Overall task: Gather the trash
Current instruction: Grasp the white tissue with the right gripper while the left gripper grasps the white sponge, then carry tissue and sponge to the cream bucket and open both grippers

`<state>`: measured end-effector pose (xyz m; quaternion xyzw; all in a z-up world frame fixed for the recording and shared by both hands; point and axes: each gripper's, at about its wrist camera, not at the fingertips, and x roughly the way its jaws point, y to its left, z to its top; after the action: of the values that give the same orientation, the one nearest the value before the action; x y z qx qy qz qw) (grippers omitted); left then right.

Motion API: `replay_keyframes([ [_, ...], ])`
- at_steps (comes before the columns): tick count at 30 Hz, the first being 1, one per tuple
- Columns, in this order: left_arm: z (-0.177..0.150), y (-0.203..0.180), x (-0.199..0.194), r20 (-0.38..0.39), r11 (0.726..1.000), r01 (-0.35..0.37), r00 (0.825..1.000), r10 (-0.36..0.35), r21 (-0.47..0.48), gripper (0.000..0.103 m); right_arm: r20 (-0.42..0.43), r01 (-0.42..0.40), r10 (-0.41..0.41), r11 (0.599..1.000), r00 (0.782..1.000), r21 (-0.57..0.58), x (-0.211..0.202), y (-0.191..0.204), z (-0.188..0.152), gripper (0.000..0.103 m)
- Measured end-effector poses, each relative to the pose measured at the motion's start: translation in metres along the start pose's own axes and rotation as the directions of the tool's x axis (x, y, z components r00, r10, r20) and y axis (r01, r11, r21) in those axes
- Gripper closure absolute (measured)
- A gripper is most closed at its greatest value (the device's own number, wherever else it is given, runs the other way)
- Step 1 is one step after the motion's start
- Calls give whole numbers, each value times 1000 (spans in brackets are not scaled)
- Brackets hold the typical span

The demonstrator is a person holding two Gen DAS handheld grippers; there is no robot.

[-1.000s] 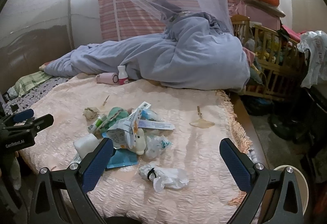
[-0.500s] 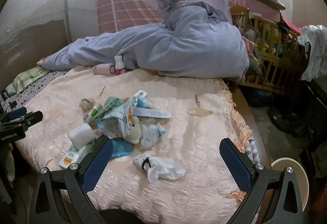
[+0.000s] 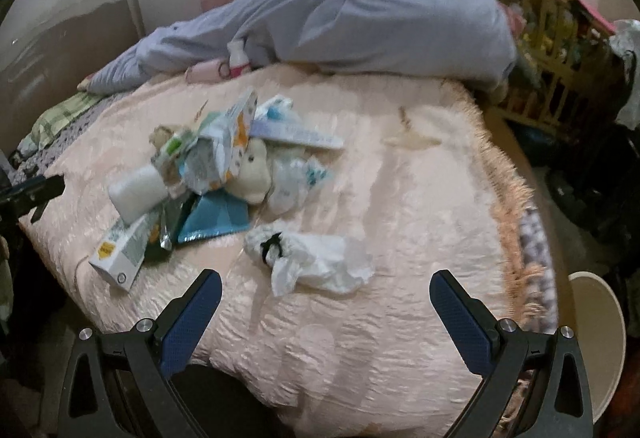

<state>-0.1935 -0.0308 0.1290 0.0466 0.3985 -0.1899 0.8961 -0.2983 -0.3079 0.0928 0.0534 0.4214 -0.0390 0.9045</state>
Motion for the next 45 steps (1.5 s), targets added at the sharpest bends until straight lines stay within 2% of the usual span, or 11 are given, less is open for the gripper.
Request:
replay_keyframes([
  [6, 8, -21, 25, -21, 997, 27, 999, -25, 71, 6, -55, -30, 24, 994, 998, -106, 33, 16, 7, 7],
  [11, 15, -28, 51, -56, 995, 27, 998, -21, 99, 14, -94, -71, 60, 990, 994, -125, 54, 11, 17, 12],
  [15, 15, -33, 68, -96, 992, 16, 995, -4, 126, 29, -130, -99, 79, 983, 988, -156, 68, 12, 18, 18],
  [17, 15, -34, 72, -106, 991, 13, 994, 1, 134, 35, -131, -102, 81, 981, 988, -164, 73, 12, 17, 27],
  [20, 14, -37, 76, -110, 990, 3, 994, 13, 142, 50, -120, -133, 117, 981, 986, -142, 74, 8, 17, 51],
  [22, 13, -39, 78, -123, 989, 3, 992, 15, 146, 71, -121, -146, 130, 981, 984, -131, 75, 6, 17, 59],
  [24, 12, -39, 77, -130, 990, 8, 991, 10, 140, 74, -116, -157, 143, 980, 983, -125, 72, 5, 17, 71],
  [31, 16, -41, 54, -100, 991, 26, 995, -13, 134, 76, -35, -141, 138, 986, 990, -89, 36, -5, 18, 73],
  [36, 21, -55, 33, -92, 986, 100, 992, -89, 132, 77, 8, -126, 126, 991, 992, -39, 11, -23, 14, 73],
  [40, 25, -82, 21, -94, 973, 175, 982, -162, 152, 77, 22, -108, 108, 994, 994, 6, -3, -44, 7, 73],
  [45, 26, -136, 16, -138, 939, 281, 956, -257, 198, 77, 36, -56, 54, 996, 998, 71, -21, -80, -10, 73],
])
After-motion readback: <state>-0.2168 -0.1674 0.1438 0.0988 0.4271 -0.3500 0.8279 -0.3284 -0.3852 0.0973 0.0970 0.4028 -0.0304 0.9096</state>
